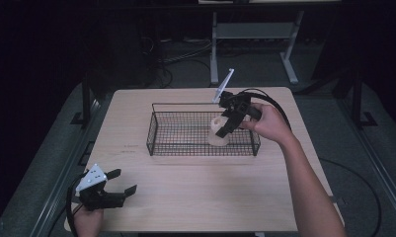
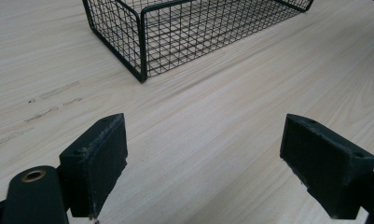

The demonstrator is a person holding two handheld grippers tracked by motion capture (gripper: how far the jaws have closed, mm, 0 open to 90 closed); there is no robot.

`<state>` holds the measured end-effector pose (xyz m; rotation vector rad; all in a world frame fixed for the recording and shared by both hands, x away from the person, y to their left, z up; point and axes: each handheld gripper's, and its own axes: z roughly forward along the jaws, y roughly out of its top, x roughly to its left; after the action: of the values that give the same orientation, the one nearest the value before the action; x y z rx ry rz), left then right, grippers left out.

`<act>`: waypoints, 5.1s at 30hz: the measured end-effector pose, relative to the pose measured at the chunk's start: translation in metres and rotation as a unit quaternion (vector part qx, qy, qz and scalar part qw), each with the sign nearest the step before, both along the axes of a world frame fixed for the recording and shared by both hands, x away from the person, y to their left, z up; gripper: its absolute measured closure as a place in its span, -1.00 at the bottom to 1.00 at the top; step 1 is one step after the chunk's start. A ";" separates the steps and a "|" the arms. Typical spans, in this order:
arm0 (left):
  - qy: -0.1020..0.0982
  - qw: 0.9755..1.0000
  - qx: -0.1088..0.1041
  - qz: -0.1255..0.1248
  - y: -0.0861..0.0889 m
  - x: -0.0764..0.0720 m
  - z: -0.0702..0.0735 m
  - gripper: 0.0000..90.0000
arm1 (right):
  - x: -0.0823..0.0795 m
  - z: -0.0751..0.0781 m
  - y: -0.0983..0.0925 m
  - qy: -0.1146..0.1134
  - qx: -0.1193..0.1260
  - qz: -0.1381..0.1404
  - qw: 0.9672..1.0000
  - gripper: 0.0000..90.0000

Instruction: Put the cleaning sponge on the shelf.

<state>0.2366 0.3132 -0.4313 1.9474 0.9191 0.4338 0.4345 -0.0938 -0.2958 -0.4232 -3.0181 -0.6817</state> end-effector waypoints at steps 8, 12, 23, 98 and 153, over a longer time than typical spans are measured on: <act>0.000 1.000 0.001 0.000 0.000 0.000 0.000 -0.70 | 0.013 -0.003 -0.004 -0.006 0.001 -0.029 1.000 -0.37; -0.001 1.000 0.001 0.000 0.000 0.000 0.000 -0.70 | 0.019 -0.011 -0.006 -0.005 -0.005 -0.039 0.999 -0.37; -0.001 1.000 0.002 -0.001 -0.001 0.000 0.000 -0.70 | 0.030 -0.029 -0.006 -0.010 -0.015 -0.053 0.998 -0.37; 0.001 1.000 0.001 -0.003 -0.003 0.002 0.000 -0.70 | 0.046 -0.075 0.000 0.026 -0.006 -0.077 0.997 -0.57; 0.000 1.000 0.003 -0.006 -0.004 0.001 0.000 -0.70 | -0.016 -0.030 -0.040 -0.014 0.027 -0.076 0.997 -0.66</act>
<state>0.2375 0.3092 -0.4317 1.9568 0.9072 0.4310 0.4183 -0.1341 -0.3258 -0.6506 -3.0083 -0.7807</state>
